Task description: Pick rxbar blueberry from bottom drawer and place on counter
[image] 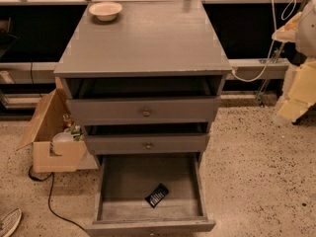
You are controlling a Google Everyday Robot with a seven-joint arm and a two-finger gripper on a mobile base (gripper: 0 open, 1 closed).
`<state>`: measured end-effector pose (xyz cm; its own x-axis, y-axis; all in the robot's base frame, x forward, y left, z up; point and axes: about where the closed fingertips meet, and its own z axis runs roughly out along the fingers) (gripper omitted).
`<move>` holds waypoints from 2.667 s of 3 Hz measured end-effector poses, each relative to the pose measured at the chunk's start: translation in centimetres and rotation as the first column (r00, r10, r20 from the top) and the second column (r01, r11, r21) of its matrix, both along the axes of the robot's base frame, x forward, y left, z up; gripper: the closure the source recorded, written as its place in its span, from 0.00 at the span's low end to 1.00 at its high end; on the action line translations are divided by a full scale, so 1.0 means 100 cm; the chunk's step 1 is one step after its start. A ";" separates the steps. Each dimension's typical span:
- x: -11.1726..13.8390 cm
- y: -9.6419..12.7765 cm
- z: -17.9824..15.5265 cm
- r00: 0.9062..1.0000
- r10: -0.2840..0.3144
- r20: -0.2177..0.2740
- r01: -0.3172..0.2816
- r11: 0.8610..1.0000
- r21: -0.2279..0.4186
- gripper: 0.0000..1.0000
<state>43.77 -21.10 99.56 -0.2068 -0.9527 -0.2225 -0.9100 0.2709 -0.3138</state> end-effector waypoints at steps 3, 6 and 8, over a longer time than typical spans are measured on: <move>0.010 0.036 -0.070 0.991 0.078 -0.107 -0.057 0.981 0.187 0.00; 0.005 0.164 -0.217 0.984 0.140 -0.106 -0.077 0.887 0.455 0.00; 0.004 0.167 -0.229 0.983 0.138 -0.120 -0.070 0.889 0.453 0.00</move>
Offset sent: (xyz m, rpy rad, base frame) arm 0.0144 0.0391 -0.0776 0.1992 0.1628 0.0782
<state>44.20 -4.41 76.67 -0.1744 -0.7781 -0.6035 -0.9667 0.2519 -0.0454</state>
